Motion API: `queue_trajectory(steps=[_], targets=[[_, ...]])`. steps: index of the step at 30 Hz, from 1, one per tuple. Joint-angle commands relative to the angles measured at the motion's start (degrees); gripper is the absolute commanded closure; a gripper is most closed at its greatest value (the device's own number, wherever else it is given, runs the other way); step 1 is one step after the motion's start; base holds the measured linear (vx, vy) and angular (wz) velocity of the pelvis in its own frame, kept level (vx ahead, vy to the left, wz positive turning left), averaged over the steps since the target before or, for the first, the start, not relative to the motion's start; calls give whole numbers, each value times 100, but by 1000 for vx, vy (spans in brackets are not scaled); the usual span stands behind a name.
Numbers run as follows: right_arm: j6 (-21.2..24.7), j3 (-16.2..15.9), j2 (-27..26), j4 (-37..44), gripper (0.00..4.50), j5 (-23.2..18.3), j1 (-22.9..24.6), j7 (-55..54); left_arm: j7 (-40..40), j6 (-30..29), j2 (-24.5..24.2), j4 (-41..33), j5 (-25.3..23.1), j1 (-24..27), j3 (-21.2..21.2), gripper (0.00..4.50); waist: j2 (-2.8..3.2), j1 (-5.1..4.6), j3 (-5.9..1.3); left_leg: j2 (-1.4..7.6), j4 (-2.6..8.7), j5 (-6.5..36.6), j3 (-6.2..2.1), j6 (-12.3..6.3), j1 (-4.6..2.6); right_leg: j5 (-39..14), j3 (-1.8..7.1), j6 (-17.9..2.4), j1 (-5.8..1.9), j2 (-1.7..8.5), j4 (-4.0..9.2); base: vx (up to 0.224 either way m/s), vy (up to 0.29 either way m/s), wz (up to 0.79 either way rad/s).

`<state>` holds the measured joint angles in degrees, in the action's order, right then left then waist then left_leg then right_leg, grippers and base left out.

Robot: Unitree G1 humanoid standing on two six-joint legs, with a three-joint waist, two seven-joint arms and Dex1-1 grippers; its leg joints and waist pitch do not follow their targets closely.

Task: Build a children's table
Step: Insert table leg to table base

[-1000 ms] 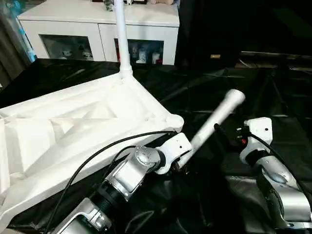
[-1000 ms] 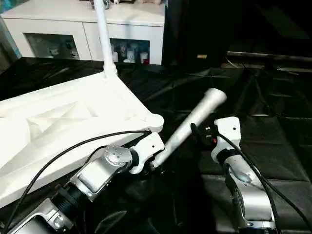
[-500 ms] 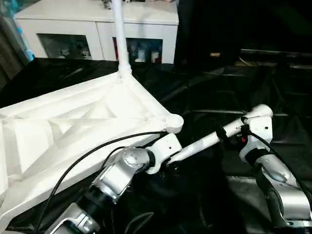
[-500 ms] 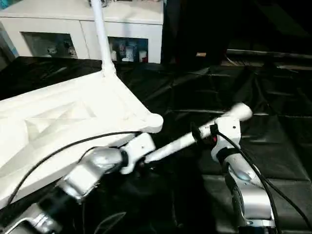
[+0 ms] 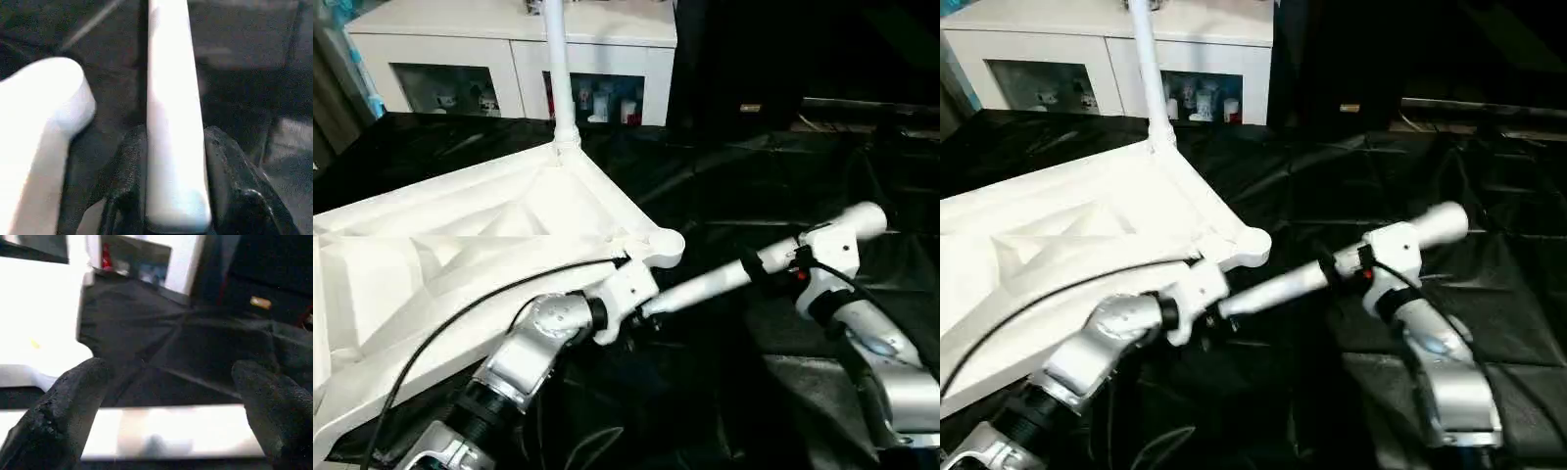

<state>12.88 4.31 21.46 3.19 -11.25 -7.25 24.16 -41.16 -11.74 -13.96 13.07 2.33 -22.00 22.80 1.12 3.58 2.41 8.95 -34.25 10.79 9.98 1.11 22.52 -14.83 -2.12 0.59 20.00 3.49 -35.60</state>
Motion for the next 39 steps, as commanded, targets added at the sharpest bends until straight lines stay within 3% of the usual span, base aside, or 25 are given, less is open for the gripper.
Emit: queue_trajectory(steps=[1,5,8,9,11,12,14,17,21,22,23,25,28,29,30,31,33,35,36,37,38,39], targets=[[-116,171,127,169,0,-164,-170,266,-76,166,-22,-244,192,-17,-256,311,-61,28,-281,464,418,702,-178,-399,-137,568,256,-1366,-146,544,375,0,0,0],[-409,66,656,392,0,-11,-237,762,-318,1,-370,-491,397,-65,-568,311,-90,49,-288,468,400,531,-177,-496,-128,658,243,-1352,-164,540,344,0,0,0],[-975,-231,1226,327,0,598,-303,1062,-589,-264,-821,-634,402,-141,-723,311,-145,40,-270,448,394,573,-161,-538,-135,507,236,-1307,-142,530,353,0,0,0],[-1155,-287,1353,268,0,731,-404,1128,-744,-458,-1059,-699,445,-209,-817,311,-94,50,-270,444,393,591,-164,-508,-144,353,236,-1304,-135,531,359,0,0,0],[-1320,-358,1436,229,0,910,-519,1131,-932,-587,-1304,-728,489,-269,-899,311,-82,18,-261,440,408,639,-165,-468,-154,252,235,-1338,-109,500,356,0,0,0],[-1420,-449,1509,211,0,1107,-602,1116,-1087,-638,-1468,-716,528,-322,-957,311,-13,5,-265,447,406,667,-170,-416,-180,256,236,-1379,-91,497,345,0,0,0],[-1485,-564,1629,193,0,1323,-670,1124,-1225,-718,-1605,-704,598,-400,-1031,311,-32,-2,-267,448,406,680,-164,-370,-190,352,241,-1438,-99,489,338,0,0,0],[-1497,-779,1910,127,0,1687,-791,1189,-1458,-925,-1807,-699,742,-616,-1139,311,15,43,-277,447,390,611,-154,-351,-201,616,242,-1523,-106,487,316,0,0,0],[-1946,-1210,2249,-521,0,2305,-1026,1483,-1799,-1151,-1971,-569,861,-1021,-1179,311,4,99,-282,431,358,606,-143,-360,-189,705,244,-1630,-126,516,303,0,0,0],[-2088,-1334,2277,-733,0,2543,-1138,1423,-1916,-1226,-2000,-589,928,-1082,-1184,311,114,116,-286,427,348,619,-160,-327,-184,706,243,-1663,-127,528,290,0,0,0],[-2126,-1377,2290,-808,0,2637,-1183,1380,-1960,-1267,-2013,-621,951,-1096,-1179,311,71,101,-288,427,354,646,-149,-306,-187,711,235,-1678,-125,509,301,0,0,0],[-2232,-1456,2366,-975,0,2832,-1309,1291,-2074,-1407,-2049,-735,992,-1147,-1129,311,43,108,-301,419,331,506,-149,-395,-163,962,243,-1719,-167,512,272,0,0,0],[-2389,-1590,2396,-1370,0,3233,-1524,840,-2314,-1574,-2180,-944,1183,-1009,-1125,311,69,134,-307,414,309,314,-149,-504,-151,921,232,-1756,-154,519,254,0,0,0],[-2478,-1627,2404,-1489,0,3382,-1555,659,-2296,-1643,-2207,-1031,1211,-943,-1139,311,41,115,-300,406,313,336,-139,-520,-144,875,231,-1764,-159,506,263,0,0,0],[-2601,-1642,2416,-1576,0,3505,-1569,527,-2295,-1733,-2243,-1150,1235,-879,-1148,311,63,122,-294,414,310,377,-141,-507,-157,792,231,-1767,-154,501,267,0,0,0],[-2736,-1660,2414,-1642,0,3596,-1588,414,-2306,-1748,-2270,-1211,1239,-828,-1152,311,-106,116,-289,425,320,365,-120,-540,-147,723,236,-1754,-169,504,275,0,0,0],[-3011,-1684,2330,-1854,0,3729,-1654,189,-2304,-1773,-2270,-1247,1270,-734,-1195,311,-35,146,-291,428,304,296,-125,-583,-147,593,234,-1697,-152,529,264,0,0,0],[-3113,-1699,2298,-1936,0,3801,-1657,76,-2263,-1803,-2268,-1307,1273,-659,-1223,311,-31,139,-292,425,303,259,-125,-579,-153,603,228,-1681,-139,496,256,0,0,0],[-3191,-1799,2267,-2111,0,3904,-1725,-13,-2214,-1930,-2259,-1481,1348,-592,-1289,311,-77,138,-285,433,309,257,-126,-595,-148,620,228,-1681,-143,499,244,0,0,0],[-3218,-1840,2260,-2184,0,3934,-1741,-34,-2201,-1985,-2242,-1562,1409,-560,-1321,311,-86,137,-279,425,305,256,-116,-606,-156,589,224,-1692,-132,492,250,0,0,0],[-3291,-1951,2261,-2353,0,4076,-1799,-146,-2210,-2027,-2264,-1638,1444,-511,-1328,311,-54,145,-285,434,307,243,-124,-579,-164,579,217,-1711,-126,500,241,0,0,0],[-3346,-2029,2248,-2575,0,4171,-1865,-259,-2292,-1989,-2340,-1709,1451,-432,-1294,311,-68,139,-274,430,305,264,-116,-569,-167,574,223,-1727,-121,487,257,0,0,0]])
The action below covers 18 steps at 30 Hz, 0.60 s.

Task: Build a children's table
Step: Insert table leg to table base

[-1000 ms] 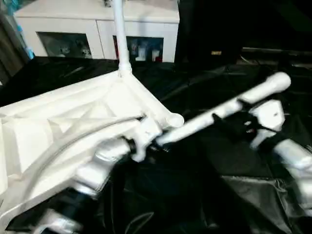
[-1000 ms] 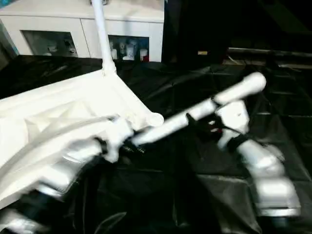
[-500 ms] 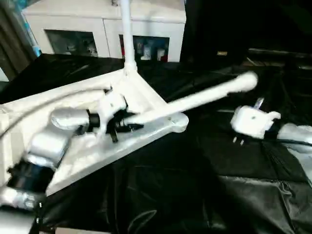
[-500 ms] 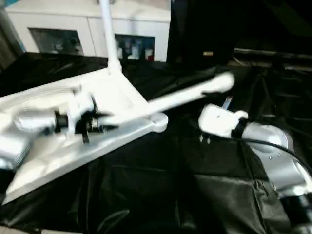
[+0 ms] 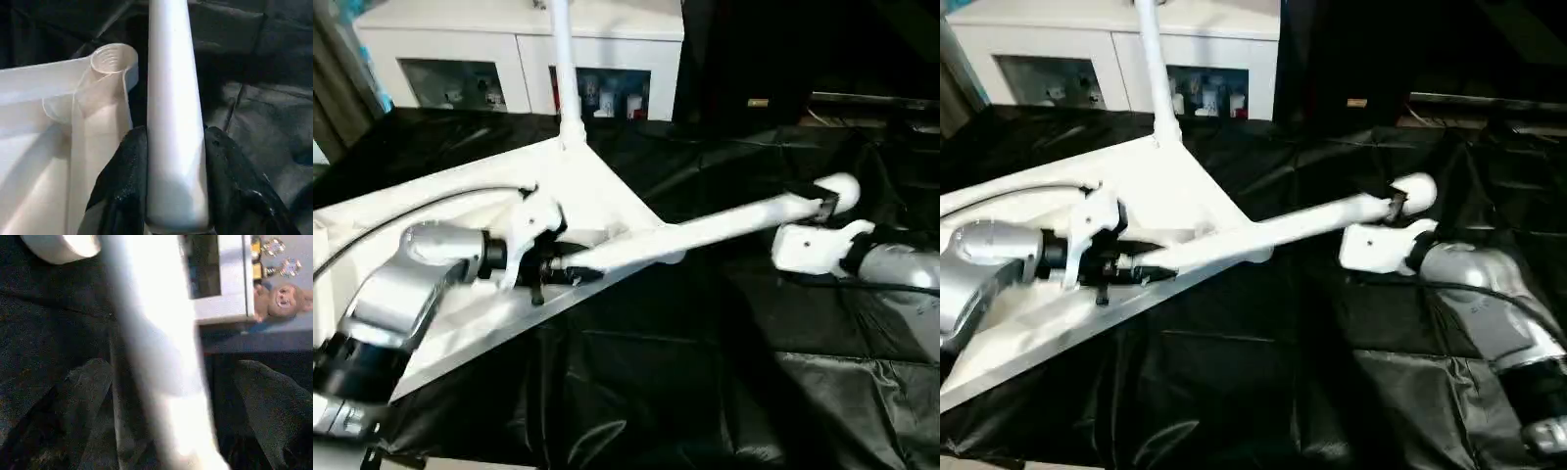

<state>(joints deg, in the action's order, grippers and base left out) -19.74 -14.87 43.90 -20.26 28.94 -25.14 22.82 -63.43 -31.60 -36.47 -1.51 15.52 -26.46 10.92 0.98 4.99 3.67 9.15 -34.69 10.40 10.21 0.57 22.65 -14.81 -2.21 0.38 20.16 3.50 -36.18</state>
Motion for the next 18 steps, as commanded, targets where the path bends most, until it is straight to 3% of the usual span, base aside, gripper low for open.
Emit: queue_trajectory(steps=[1,2,3,4,9,11,14,17,18], targets=[[-85,-115,3,-245,0,156,-80,-131,-73,-1,-95,-258,133,20,-103,311,-92,-6,-390,398,351,287,-135,-519,-166,587,232,-1713,-146,477,307,0,0,0],[-105,-128,16,-373,0,205,-113,-183,-108,-40,-139,-354,196,71,-117,311,-136,0,-392,400,346,296,-123,-527,-172,576,236,-1701,-148,483,314,0,0,0],[-116,-131,35,-401,0,237,-119,-201,-105,-81,-145,-400,233,83,-139,311,-126,12,-387,404,341,284,-122,-543,-170,577,245,-1681,-148,490,309,0,0,0],[-158,-123,49,-456,0,265,-132,-220,-114,-115,-151,-447,272,94,-171,311,-162,4,-379,398,340,268,-110,-554,-161,568,248,-1647,-148,474,311,0,0,0],[-327,-158,52,-951,38,403,-272,-371,-316,-102,-350,-565,314,249,-217,311,-170,-7,-374,397,339,272,-113,-471,-166,434,244,-1602,-141,476,305,0,0,0],[-370,-164,50,-1044,60,286,-260,-287,-273,-91,-361,-625,346,311,-254,311,-235,-16,-371,399,343,311,-102,-460,-164,475,249,-1572,-147,466,304,0,0,0],[-406,-173,8,-1124,82,190,-245,-243,-150,-89,-341,-645,368,308,-346,311,-227,-11,-379,404,342,302,-108,-425,-173,567,247,-1568,-145,465,286,0,0,0],[-480,-181,-57,-1212,113,186,-254,-251,-33,-40,-313,-580,314,255,-432,311,-258,-11,-370,405,344,304,-103,-405,-173,671,249,-1578,-147,459,282,0,0,0],[-506,-192,-73,-1249,120,197,-264,-263,-16,-34,-313,-569,321,246,-451,311,-227,-7,-374,404,341,319,-107,-389,-172,668,249,-1586,-147,467,279,0,0,0]])
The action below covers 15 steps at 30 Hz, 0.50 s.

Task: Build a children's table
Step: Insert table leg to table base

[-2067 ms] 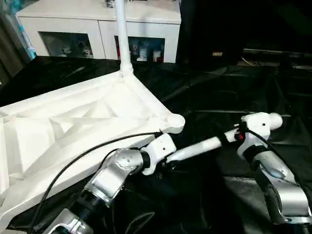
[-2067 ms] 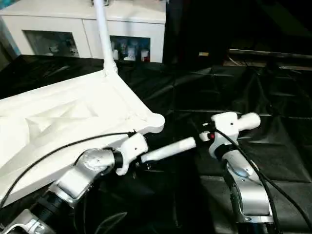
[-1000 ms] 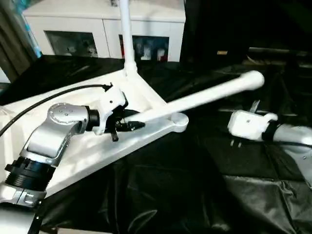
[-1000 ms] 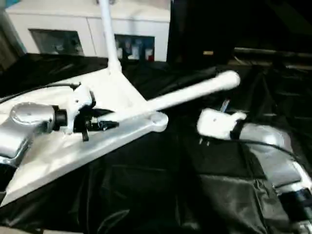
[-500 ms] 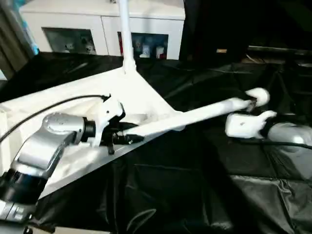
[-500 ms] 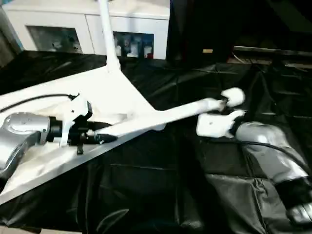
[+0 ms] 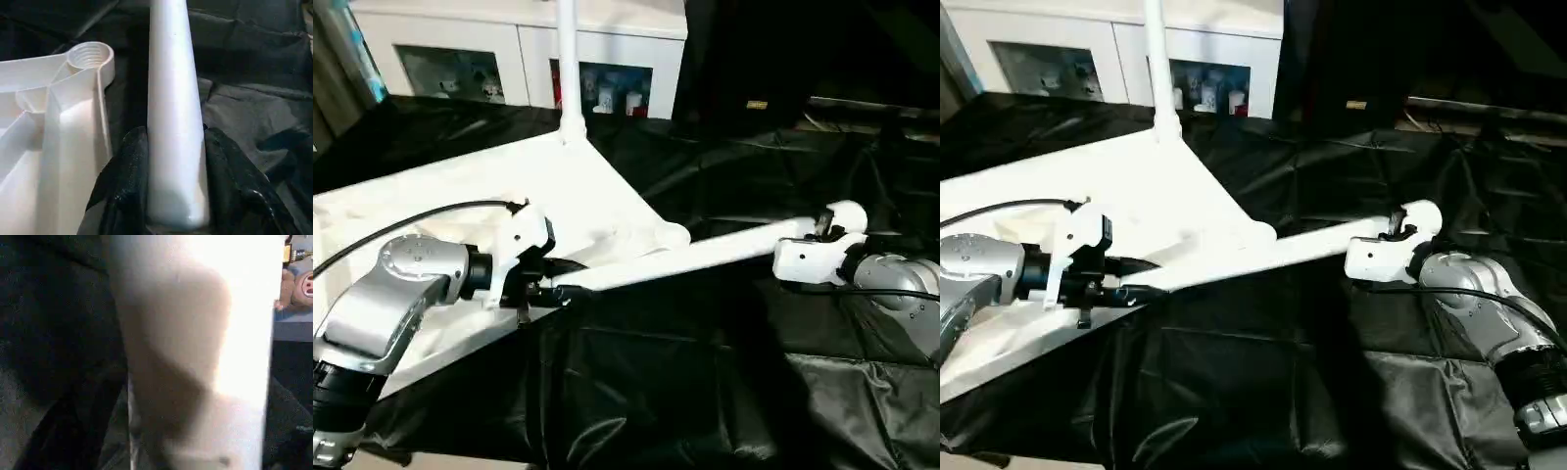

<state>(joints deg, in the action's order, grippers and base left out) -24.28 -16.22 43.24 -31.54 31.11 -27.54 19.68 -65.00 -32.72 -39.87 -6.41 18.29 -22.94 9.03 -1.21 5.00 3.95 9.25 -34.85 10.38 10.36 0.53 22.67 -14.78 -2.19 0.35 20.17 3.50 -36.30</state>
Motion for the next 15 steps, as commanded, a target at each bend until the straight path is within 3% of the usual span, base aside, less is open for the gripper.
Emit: queue_trajectory(steps=[1,3,11,13,15], targets=[[-86,-67,-34,-161,126,-28,-31,58,146,103,18,-61,47,-114,-279,311,-22,-17,-403,390,355,373,-116,-342,-179,683,251,-1605,-150,457,299,0,0,0],[-131,-82,-70,-194,157,-23,-30,35,167,147,-4,-12,34,-117,-298,311,-17,-4,-407,391,354,374,-116,-332,-180,714,254,-1613,-154,463,295,0,0,0],[-166,-34,-267,-209,206,-295,54,158,434,361,64,125,-29,-137,-466,311,-27,5,-409,391,354,371,-123,-336,-173,698,251,-1592,-158,458,282,0,0,0],[-186,-2,-292,-252,228,-331,45,166,502,398,86,163,-53,-143,-506,255,-25,8,-406,394,355,419,-122,-311,-175,668,251,-1599,-156,460,287,0,0,0],[-207,37,-314,-292,240,-370,40,174,520,428,82,203,-54,-138,-528,241,-21,3,-408,391,354,464,-120,-290,-174,627,246,-1611,-152,459,288,0,0,0]])
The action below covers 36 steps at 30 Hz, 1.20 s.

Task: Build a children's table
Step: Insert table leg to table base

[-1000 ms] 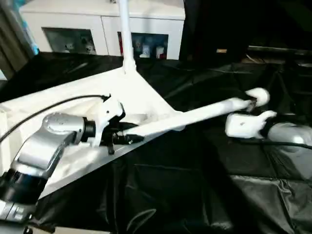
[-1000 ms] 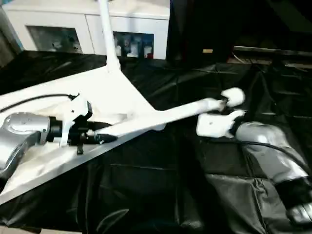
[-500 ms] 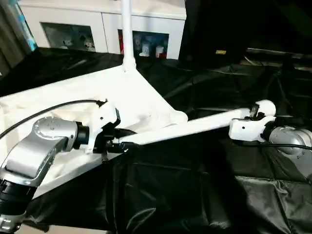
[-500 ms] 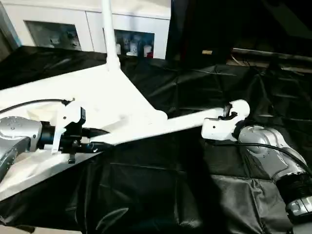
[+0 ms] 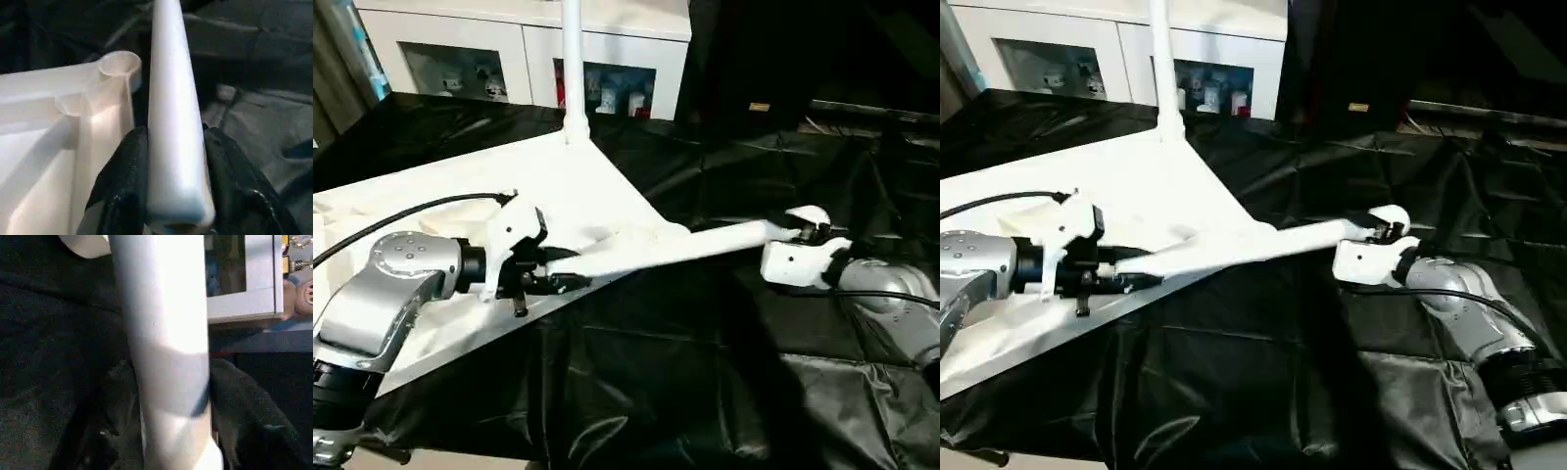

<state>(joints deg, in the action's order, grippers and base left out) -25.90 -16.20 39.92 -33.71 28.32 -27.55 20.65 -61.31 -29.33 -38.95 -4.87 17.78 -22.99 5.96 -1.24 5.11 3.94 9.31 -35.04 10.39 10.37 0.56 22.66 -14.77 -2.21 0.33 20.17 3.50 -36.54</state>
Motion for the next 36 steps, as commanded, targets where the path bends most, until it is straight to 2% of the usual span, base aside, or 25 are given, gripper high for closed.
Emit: queue_trajectory(steps=[1,6,9,11,15,16,20,23,24,25,26,27,28,29,30,31,32,33,36], targets=[[-32,63,9,-70,257,-138,50,102,175,96,3,61,35,-127,-261,220,-18,-12,-403,379,372,494,-120,-277,-172,593,250,-1612,-152,456,318,0,0,0],[-36,92,-18,-142,265,-279,83,170,272,74,56,79,142,-144,-397,187,-22,-7,-403,388,376,533,-123,-260,-181,525,253,-1596,-145,459,319,0,0,0],[80,183,-97,-157,266,-538,171,335,469,144,206,223,275,-196,-674,149,-27,-6,-402,383,371,573,-121,-278,-169,522,255,-1615,-153,469,318,0,0,0],[101,205,-109,-151,266,-575,194,346,586,234,287,287,302,-231,-787,144,-33,3,-402,382,370,586,-119,-271,-171,481,253,-1615,-146,463,327,0,0,0],[184,299,-137,-193,266,-702,285,394,1632,784,856,931,388,-630,-1537,129,-41,15,-396,380,365,712,-111,-238,-186,397,255,-1628,-139,459,350,0,0,0],[264,344,-154,-213,266,-804,330,442,2016,919,1028,1150,439,-790,-1786,129,-73,7,-405,378,373,671,-124,-234,-154,417,243,-1586,-168,460,334,0,0,0],[437,433,-194,-190,266,-1004,422,513,2470,923,1246,1380,544,-969,-2070,129,-79,15,-409,386,365,671,-126,-286,-168,389,244,-1571,-148,480,337,0,0,0],[610,557,-250,-136,266,-1177,508,511,2624,968,1354,1469,537,-1003,-2095,129,-75,24,-410,395,362,636,-127,-321,-159,398,249,-1554,-143,491,337,0,0,0],[774,723,-339,-57,266,-1407,544,504,2779,945,1399,1563,443,-1030,-2069,129,-78,22,-416,392,360,622,-126,-321,-166,410,245,-1555,-140,482,335,0,0,0],[965,905,-451,48,266,-1660,561,489,2913,971,1437,1693,296,-1066,-2017,129,-53,10,-405,399,369,680,-130,-334,-167,408,256,-1546,-134,479,339,0,0,0],[1186,1102,-595,176,266,-1971,568,496,3001,994,1462,1786,195,-1093,-1980,129,-66,13,-418,411,375,705,-141,-314,-177,391,249,-1528,-136,486,331,0,0,0],[1488,1310,-793,391,267,-2414,573,588,2987,1056,1459,1853,3,-1069,-1795,129,-36,12,-415,414,381,717,-149,-337,-181,411,257,-1522,-132,490,330,0,0,0],[1559,1351,-838,441,267,-2513,571,614,2977,1080,1456,1872,-40,-1064,-1748,129,-24,20,-424,430,387,722,-155,-323,-188,436,255,-1508,-124,502,326,0,0,0],[2018,1571,-1123,813,267,-3174,546,795,2886,1137,1502,1869,-163,-1014,-1503,129,-34,18,-423,429,393,710,-157,-331,-191,459,251,-1497,-126,494,334,0,0,0],[2300,1657,-1288,1072,267,-3589,526,919,2828,1133,1566,1822,-172,-985,-1383,129,5,24,-430,444,400,709,-164,-337,-193,559,258,-1513,-126,512,319,0,0,0],[2487,1703,-1392,1249,267,-3864,512,1009,2794,1124,1614,1790,-165,-971,-1313,129,10,21,-430,447,407,696,-169,-343,-193,612,252,-1524,-131,511,313,0,0,0],[2991,1731,-1604,1765,268,-4631,497,1327,2729,1071,1746,1716,-121,-966,-1159,129,10,18,-436,456,413,673,-173,-339,-194,724,243,-1558,-127,508,298,0,0,0],[3025,1730,-1617,1801,268,-4683,496,1350,2725,1066,1755,1712,-118,-967,-1149,129,10,41,-452,467,405,612,-179,-365,-195,858,240,-1580,-140,524,279,0,0,0],[3811,1797,-1799,2453,268,-5671,497,1833,2660,1049,1901,1703,-119,-1026,-963,129,5,67,-483,452,370,336,-167,-391,-171,1177,232,-1594,-132,523,245,0,0,0]])
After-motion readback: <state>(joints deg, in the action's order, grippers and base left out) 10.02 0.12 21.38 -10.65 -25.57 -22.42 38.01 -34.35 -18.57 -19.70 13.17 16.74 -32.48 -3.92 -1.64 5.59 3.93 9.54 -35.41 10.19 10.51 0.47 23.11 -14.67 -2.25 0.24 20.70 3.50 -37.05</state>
